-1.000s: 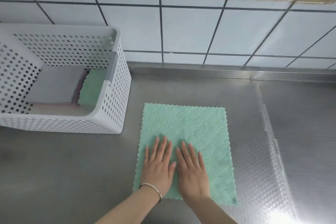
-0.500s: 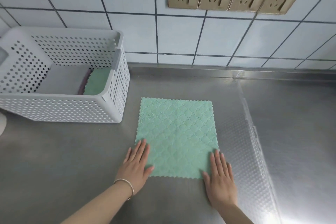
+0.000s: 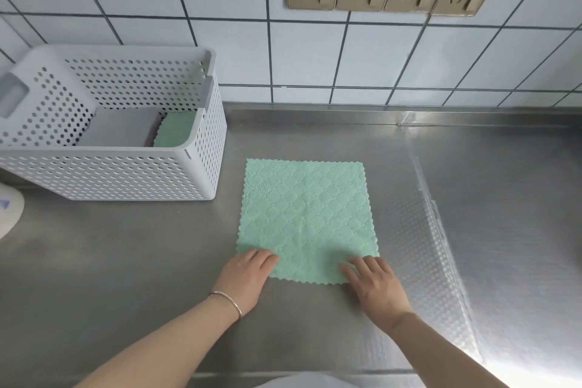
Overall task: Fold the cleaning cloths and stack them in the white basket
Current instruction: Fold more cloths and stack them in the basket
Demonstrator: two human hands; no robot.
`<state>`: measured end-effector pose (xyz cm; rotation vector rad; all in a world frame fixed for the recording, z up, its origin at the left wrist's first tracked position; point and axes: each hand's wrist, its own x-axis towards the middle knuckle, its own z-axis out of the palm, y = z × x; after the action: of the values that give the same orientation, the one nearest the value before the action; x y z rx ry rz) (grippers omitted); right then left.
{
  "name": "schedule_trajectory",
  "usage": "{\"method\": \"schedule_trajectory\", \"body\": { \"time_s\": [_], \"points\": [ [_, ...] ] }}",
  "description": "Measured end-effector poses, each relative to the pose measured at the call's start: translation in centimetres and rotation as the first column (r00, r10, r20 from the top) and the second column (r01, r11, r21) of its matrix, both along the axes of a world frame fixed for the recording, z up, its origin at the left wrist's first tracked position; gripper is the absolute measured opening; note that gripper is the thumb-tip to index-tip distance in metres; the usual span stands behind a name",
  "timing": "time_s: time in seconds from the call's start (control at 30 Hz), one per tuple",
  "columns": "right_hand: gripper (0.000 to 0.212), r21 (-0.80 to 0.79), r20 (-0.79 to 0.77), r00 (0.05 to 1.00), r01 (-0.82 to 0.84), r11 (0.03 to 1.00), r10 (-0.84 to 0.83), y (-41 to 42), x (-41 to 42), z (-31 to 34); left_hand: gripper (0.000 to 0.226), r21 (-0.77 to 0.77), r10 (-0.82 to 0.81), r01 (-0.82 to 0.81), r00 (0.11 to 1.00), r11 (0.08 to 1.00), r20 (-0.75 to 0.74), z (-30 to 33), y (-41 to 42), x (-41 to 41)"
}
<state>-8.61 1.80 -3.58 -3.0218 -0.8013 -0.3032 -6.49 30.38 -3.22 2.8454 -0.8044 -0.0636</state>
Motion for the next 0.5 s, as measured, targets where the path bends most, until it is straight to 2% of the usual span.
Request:
{"method": "schedule_trajectory", "body": {
  "time_s": [0.07,0.17,0.27,0.3,0.37,0.43,0.5],
  "points": [
    [0.041,-0.009,-0.026,1.0,0.016,1.0,-0.016,0.1,0.4,0.4,0.063,0.008,0.014,-0.014,1.0,1.0,-0.022,0.3,0.4,0.1],
    [0.047,0.019,-0.13,0.981,0.149,0.989,-0.145,0.3,0.9,1.4,0.047,-0.056,0.057,-0.059,0.998,0.997,-0.036,0.6,1.6,0.7],
    [0.049,0.027,-0.217,0.938,0.283,0.959,-0.271,-0.1,1.5,1.9,0.055,-0.102,0.139,-0.155,0.979,0.983,-0.146,1.4,2.1,1.4],
    [0.048,0.039,-0.25,0.923,0.311,0.949,-0.293,-0.4,1.7,2.1,0.051,-0.102,0.159,-0.182,0.967,0.978,-0.196,1.8,2.2,1.6],
    [0.038,0.098,-0.328,0.891,0.363,0.927,-0.314,-0.9,1.9,2.7,0.035,-0.102,0.203,-0.231,0.952,0.968,-0.231,2.5,2.3,2.1],
    [0.022,0.158,-0.415,0.843,0.436,0.886,-0.341,-1.6,2.2,3.3,0.036,-0.098,0.242,-0.283,0.921,0.954,-0.304,2.8,2.6,2.4],
    [0.018,0.172,-0.511,0.805,0.439,0.882,-0.301,-2.3,2.3,4.3,0.037,-0.159,0.275,-0.347,0.894,0.924,-0.353,3.8,3.2,2.3]
  ]
}}
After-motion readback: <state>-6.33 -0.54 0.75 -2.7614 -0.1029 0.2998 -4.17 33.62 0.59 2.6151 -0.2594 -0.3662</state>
